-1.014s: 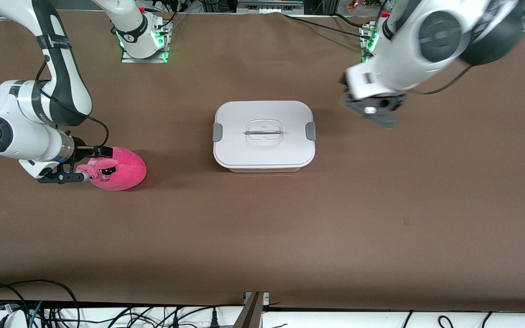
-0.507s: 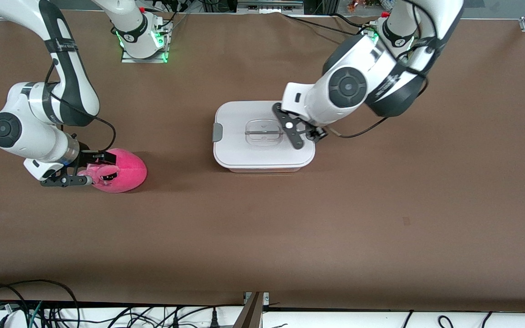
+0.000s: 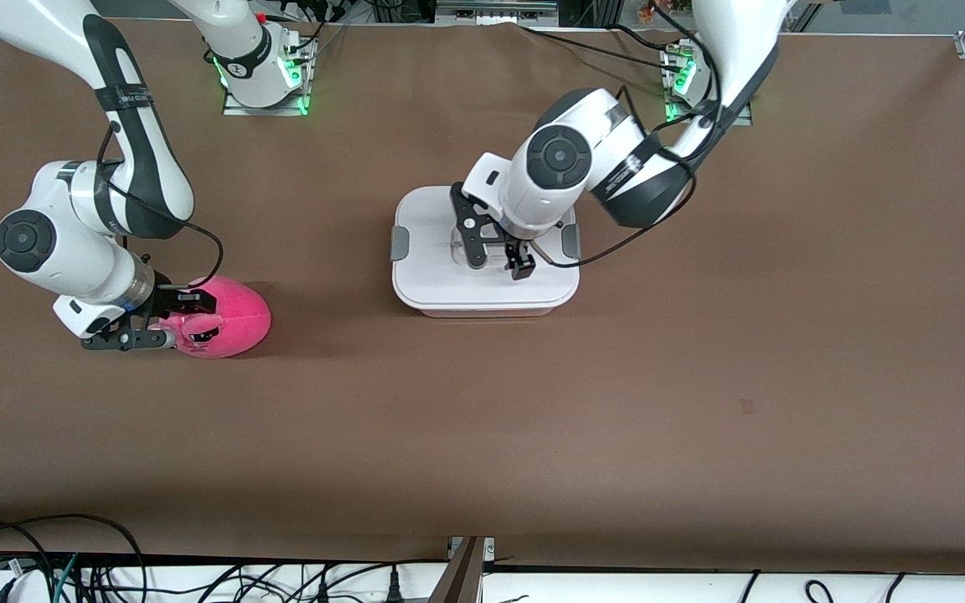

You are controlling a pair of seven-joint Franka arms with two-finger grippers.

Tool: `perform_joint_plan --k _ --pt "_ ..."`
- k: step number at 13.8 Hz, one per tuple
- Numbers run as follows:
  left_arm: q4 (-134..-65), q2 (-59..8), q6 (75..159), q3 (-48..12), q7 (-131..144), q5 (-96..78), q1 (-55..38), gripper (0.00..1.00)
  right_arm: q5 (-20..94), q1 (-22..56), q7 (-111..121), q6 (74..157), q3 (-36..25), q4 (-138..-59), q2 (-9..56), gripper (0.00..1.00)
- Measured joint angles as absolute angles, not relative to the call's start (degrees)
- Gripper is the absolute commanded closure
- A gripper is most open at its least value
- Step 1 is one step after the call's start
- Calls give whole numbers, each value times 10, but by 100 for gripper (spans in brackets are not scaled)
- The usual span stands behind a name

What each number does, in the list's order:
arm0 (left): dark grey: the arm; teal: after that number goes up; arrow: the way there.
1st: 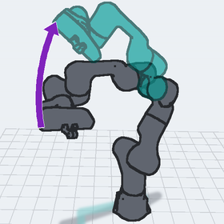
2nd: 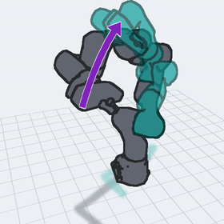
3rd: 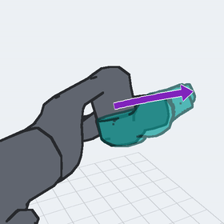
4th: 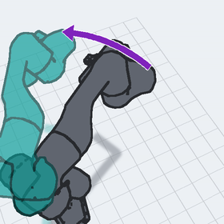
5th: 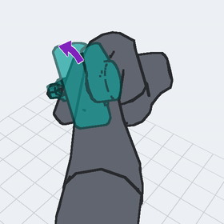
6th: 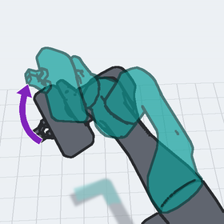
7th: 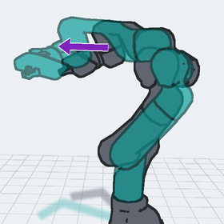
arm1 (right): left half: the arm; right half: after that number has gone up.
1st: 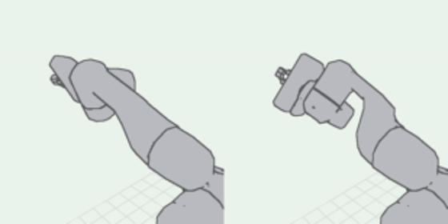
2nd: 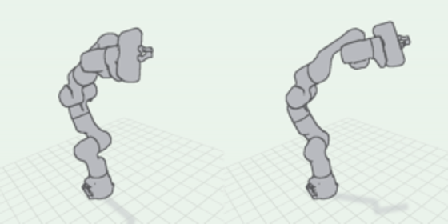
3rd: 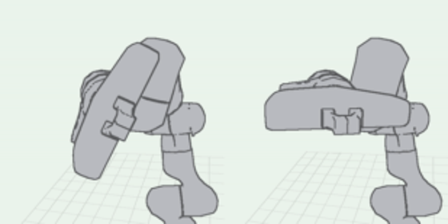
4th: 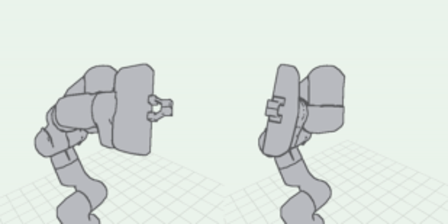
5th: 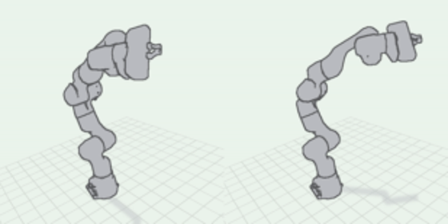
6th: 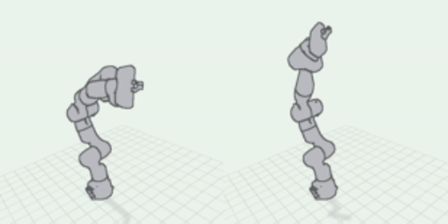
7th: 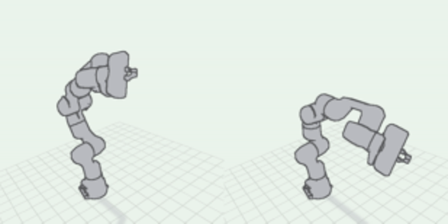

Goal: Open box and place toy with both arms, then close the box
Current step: 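Grasp the lid handle with the left gripper and lift the lid, then move the lid aside with the left gripper while the right gripper lifts the toy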

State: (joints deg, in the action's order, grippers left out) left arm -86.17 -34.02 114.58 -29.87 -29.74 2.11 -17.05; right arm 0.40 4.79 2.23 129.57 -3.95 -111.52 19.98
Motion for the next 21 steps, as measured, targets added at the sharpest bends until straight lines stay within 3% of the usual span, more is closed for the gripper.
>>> perform_joint_plan --k 1,2,9,13,17,21 --pt "-861 -348 1150 -299 -299 21 -175 80 4 48 22 1297 -39 -1116 200 100" --pt "-861 -353 1152 -299 -300 21 -179 100 4 48 22 1297 -39 -1116 200 100" --pt "-851 -355 1153 -299 -310 22 -186 100 4 62 23 1283 -35 -1100 199 100" --pt "-841 -340 1148 -307 -311 21 -185 100 4 66 23 1204 -21 -1047 199 100" --pt "-828 -273 1047 -310 -308 21 -160 100 4 67 53 1119 -8 -989 197 100" --pt "-807 -243 930 -307 -392 22 -73 100 4 68 70 1047 26 -941 195 100"
